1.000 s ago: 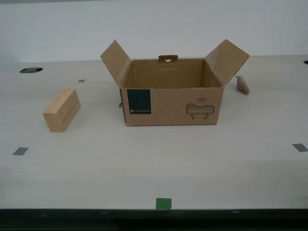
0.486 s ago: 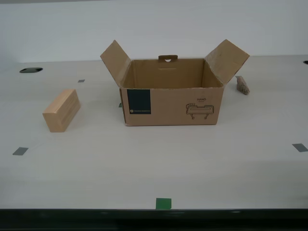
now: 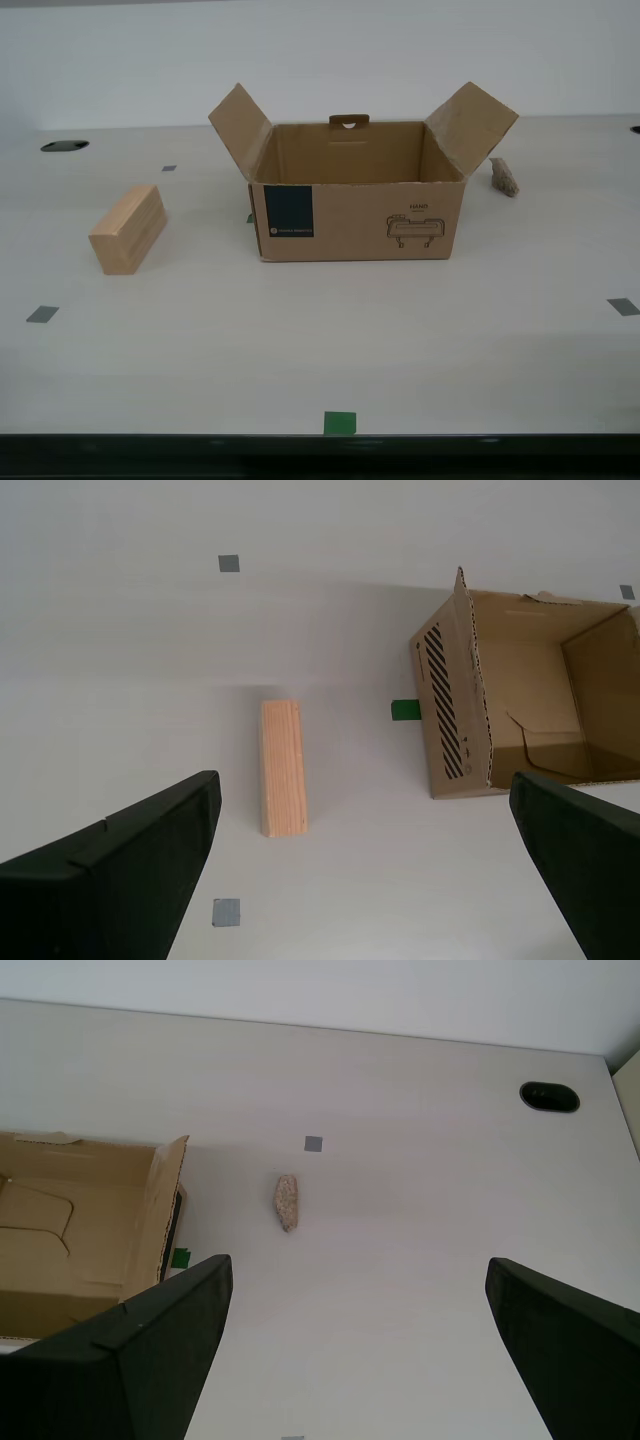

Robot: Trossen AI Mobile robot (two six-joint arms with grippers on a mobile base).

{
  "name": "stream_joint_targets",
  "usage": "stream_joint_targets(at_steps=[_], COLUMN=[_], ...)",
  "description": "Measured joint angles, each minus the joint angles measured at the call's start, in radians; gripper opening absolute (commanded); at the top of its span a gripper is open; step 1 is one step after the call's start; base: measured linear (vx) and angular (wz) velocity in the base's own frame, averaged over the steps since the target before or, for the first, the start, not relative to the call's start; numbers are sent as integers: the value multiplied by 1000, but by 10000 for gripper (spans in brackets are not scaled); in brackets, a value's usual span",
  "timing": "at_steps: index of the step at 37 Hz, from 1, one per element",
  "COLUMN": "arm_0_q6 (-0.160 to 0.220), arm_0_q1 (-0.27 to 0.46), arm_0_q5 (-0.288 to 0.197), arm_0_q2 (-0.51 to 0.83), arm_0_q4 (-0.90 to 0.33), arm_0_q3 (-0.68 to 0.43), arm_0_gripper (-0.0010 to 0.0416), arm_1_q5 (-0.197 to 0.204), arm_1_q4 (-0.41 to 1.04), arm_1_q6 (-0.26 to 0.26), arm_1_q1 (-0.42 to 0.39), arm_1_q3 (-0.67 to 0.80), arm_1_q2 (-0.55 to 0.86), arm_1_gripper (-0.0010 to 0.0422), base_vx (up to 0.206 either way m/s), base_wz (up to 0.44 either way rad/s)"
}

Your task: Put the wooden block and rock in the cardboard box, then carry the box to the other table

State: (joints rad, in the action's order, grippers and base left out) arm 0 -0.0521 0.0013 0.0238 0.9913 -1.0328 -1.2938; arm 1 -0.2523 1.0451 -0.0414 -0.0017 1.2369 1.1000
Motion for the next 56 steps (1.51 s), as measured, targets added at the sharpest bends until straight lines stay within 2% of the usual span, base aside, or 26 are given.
stream_joint_targets(at_steps=[8,13,15,41,56], arm_0_q6=[0,0,1,2,2], arm_0_q1=[0,-1,-1,-1,-1], arm_0_q5=[0,0,0,0,0], arm_0_q2=[0,0,0,18,100], arm_0_q4=[0,1,1,0,0], arm_0_q3=[0,0,0,0,0], arm_0_gripper=[352,353,353,353,355], arm_1_q5=[0,0,0,4,4], arm_1_q4=[0,0,0,-60,-60], arm_1_q6=[-6,-84,-98,-95,-91], arm_1_q1=[0,0,0,0,0], arm_1_q3=[0,0,0,0,0], arm_1_q2=[0,0,1,1,1], arm_1_gripper=[396,396,396,396,396], base_vx=[0,0,0,0,0], base_wz=[0,0,0,0,0])
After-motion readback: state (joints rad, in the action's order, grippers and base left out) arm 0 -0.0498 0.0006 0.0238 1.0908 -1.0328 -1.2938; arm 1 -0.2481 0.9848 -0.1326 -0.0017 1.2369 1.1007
